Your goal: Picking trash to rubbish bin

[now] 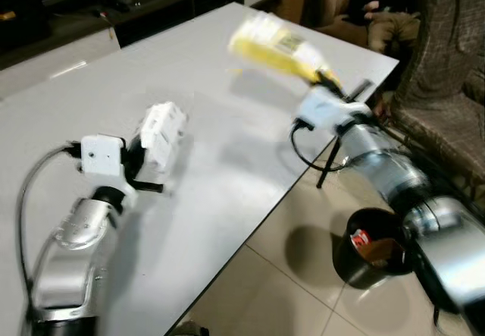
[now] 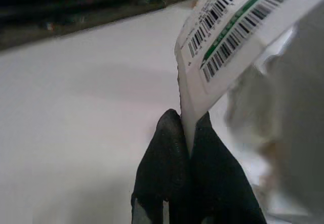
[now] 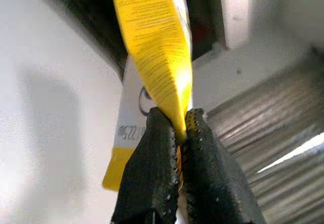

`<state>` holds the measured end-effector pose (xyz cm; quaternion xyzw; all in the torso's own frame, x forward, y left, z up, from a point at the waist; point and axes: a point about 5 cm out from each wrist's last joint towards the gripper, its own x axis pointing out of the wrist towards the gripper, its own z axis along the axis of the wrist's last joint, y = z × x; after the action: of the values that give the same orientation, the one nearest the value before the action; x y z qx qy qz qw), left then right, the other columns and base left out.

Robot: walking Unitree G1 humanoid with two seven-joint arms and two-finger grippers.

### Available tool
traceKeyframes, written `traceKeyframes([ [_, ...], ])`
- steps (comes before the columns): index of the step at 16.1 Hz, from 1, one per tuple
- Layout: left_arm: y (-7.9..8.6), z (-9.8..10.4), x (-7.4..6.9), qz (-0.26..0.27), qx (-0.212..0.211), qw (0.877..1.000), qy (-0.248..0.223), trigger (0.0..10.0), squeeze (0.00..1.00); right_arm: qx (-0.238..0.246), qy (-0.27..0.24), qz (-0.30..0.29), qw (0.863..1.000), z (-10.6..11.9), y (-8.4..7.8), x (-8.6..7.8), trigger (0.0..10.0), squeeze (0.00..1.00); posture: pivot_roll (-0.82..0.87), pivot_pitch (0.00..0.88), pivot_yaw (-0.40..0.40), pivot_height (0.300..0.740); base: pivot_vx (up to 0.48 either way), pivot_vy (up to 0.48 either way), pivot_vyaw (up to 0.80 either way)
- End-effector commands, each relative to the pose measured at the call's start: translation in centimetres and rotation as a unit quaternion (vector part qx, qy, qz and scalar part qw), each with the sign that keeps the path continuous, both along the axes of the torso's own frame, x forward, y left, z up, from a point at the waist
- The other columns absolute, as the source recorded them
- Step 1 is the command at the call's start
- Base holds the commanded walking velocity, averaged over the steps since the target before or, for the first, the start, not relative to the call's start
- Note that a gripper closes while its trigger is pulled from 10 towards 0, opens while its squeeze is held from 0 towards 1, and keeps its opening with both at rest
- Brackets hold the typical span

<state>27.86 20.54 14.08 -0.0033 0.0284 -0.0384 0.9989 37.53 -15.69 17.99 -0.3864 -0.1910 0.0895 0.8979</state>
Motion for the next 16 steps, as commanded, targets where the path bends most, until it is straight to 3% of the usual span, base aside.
traceKeyframes([
  [1,-0.5,-1.4,0.1,0.010,-0.018,0.999,0.035,10.0,0.00,0.078,0.017,0.018,0.997,-0.3,-0.1,-1.4,10.0,0.00,-0.05,0.000,0.034,0.740,0.000,0.000,0.00],
  [2,-1.0,-1.7,0.0,0.008,-0.026,0.998,0.048,10.0,0.00,0.112,0.026,0.023,0.993,-0.8,-0.1,-2.4,10.0,0.00,-0.06,0.000,0.035,0.740,0.000,0.000,0.00],
  [3,-2.4,-1.7,-0.1,-0.019,-0.025,0.998,0.058,10.0,0.00,0.174,0.052,0.017,0.983,-2.3,0.0,-4.9,10.0,0.00,-0.08,0.000,0.036,0.740,0.000,0.000,0.00],
  [4,-2.7,-1.7,-0.1,-0.027,-0.024,0.998,0.057,10.0,0.00,0.189,0.059,0.015,0.980,-2.6,0.0,-5.6,10.0,0.00,-0.08,0.000,0.036,0.740,0.000,0.000,0.00],
  [6,-4.0,-1.6,-0.6,-0.059,0.002,0.997,0.055,10.0,0.00,0.234,0.115,-0.001,0.965,-4.2,-0.3,-9.7,10.0,0.00,-0.08,0.000,0.025,0.740,0.000,0.000,0.00],
  [7,-4.0,-1.6,-0.7,-0.056,0.009,0.997,0.055,10.0,0.00,0.259,0.130,-0.014,0.957,-4.3,-0.5,-10.6,10.0,0.00,-0.07,0.000,0.023,0.740,0.000,0.000,0.00],
  [10,-4.0,-1.8,-1.5,-0.068,0.032,0.995,0.070,10.0,0.00,0.313,0.180,-0.034,0.932,-5.3,-0.4,-12.7,10.0,0.00,-0.07,0.000,0.020,0.740,0.000,0.000,0.00],
  [12,-3.8,-2.1,-1.9,-0.065,0.042,0.995,0.065,10.0,0.00,0.300,0.210,-0.052,0.929,-6.0,-0.2,-13.6,10.0,0.00,-0.08,0.000,0.023,0.740,0.000,0.000,0.00],
  [14,-3.6,-2.8,-2.6,-0.067,0.083,0.992,0.069,10.0,0.00,0.305,0.253,-0.074,0.915,-6.9,-0.1,-14.6,10.0,0.00,-0.07,0.000,0.011,0.740,0.000,0.000,0.00],
  [16,-3.6,-2.1,-2.6,-0.047,0.075,0.995,0.049,10.0,0.00,0.301,0.251,-0.061,0.918,-6.4,0.2,-14.5,10.0,0.00,-0.06,0.000,-0.013,0.740,0.000,0.000,0.00],
])
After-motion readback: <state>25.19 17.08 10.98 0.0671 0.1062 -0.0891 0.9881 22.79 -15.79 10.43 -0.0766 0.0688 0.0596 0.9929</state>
